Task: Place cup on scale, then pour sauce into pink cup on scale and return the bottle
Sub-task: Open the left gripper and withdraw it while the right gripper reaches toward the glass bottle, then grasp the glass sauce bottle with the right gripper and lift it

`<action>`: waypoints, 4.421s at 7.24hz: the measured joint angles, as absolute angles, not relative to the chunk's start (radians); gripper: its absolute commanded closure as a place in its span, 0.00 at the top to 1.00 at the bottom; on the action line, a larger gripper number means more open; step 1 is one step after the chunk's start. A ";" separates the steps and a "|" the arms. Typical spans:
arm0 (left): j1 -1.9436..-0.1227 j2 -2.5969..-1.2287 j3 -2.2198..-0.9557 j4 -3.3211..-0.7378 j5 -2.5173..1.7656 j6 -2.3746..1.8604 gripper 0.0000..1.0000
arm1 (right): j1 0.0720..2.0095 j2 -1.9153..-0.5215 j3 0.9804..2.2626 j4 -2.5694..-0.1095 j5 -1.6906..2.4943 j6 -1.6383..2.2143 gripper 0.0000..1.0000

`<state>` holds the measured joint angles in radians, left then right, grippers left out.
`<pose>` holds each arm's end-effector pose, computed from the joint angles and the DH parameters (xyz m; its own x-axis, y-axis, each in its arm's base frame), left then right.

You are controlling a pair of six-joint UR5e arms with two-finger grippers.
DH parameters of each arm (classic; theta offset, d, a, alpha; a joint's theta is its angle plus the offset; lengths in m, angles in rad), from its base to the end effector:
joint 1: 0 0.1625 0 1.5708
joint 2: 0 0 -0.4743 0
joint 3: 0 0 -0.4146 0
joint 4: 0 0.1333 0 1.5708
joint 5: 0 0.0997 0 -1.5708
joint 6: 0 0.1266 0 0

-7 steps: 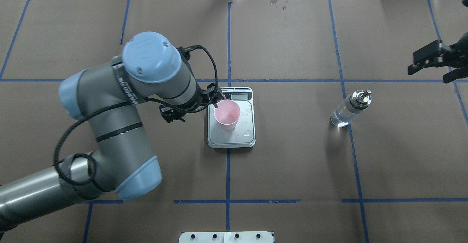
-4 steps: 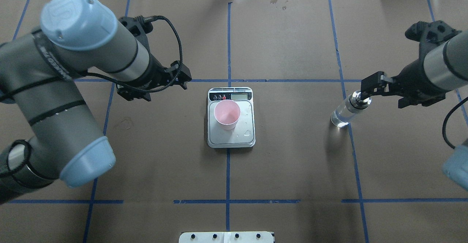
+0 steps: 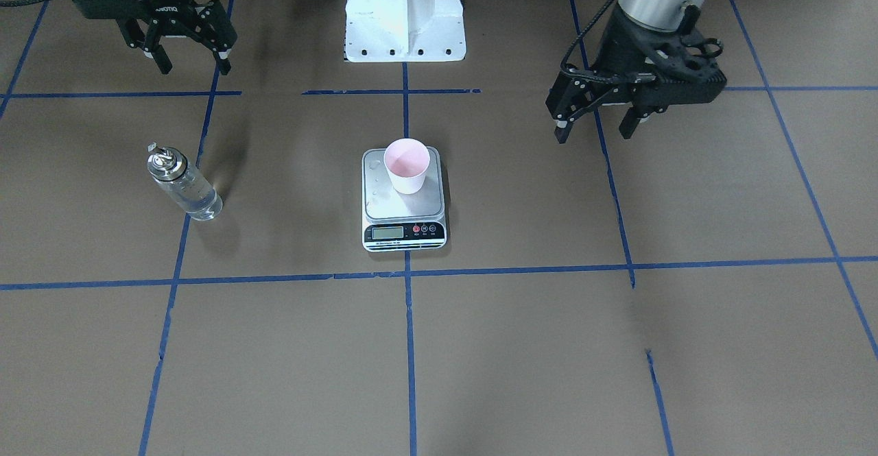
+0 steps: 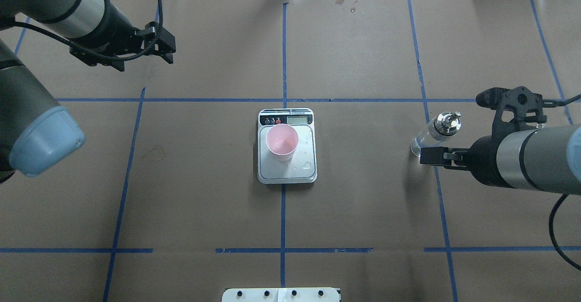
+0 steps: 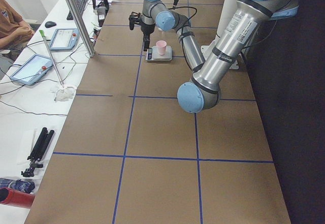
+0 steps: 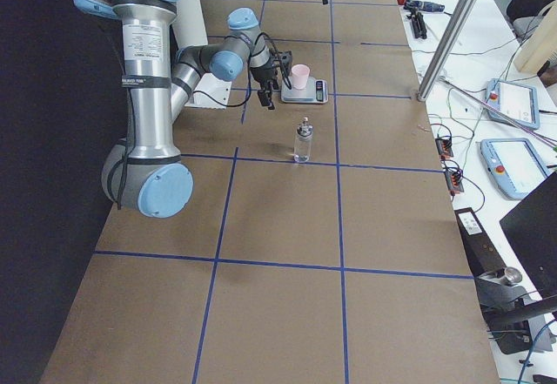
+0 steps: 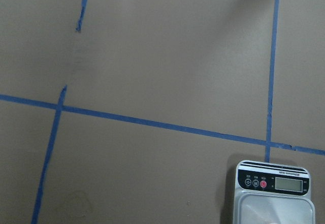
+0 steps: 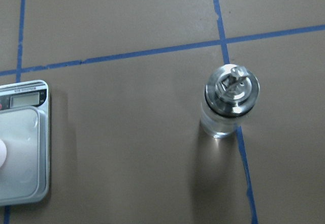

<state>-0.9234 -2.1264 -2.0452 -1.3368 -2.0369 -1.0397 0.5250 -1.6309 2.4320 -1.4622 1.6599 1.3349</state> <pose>0.3095 -0.5360 0.2179 0.6266 -0.0785 -0.7754 0.2337 0.9681 0.0908 -0.3029 -0.3165 0.3369 0.6191 0.0895 0.7802 -0.3021 0.9442 0.1314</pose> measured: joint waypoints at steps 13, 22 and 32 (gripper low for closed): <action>-1.143 -1.873 -2.081 -1.350 -2.031 -0.268 1.00 | 0.337 -1.820 1.985 -0.579 1.062 1.049 1.00; -1.241 -1.741 -2.043 -1.477 -2.008 -0.051 1.00 | 0.303 -1.695 1.841 -0.567 0.964 0.965 1.00; -1.248 -1.750 -2.040 -1.477 -2.008 -0.059 1.00 | 0.369 -1.610 1.687 -0.453 0.974 0.885 1.00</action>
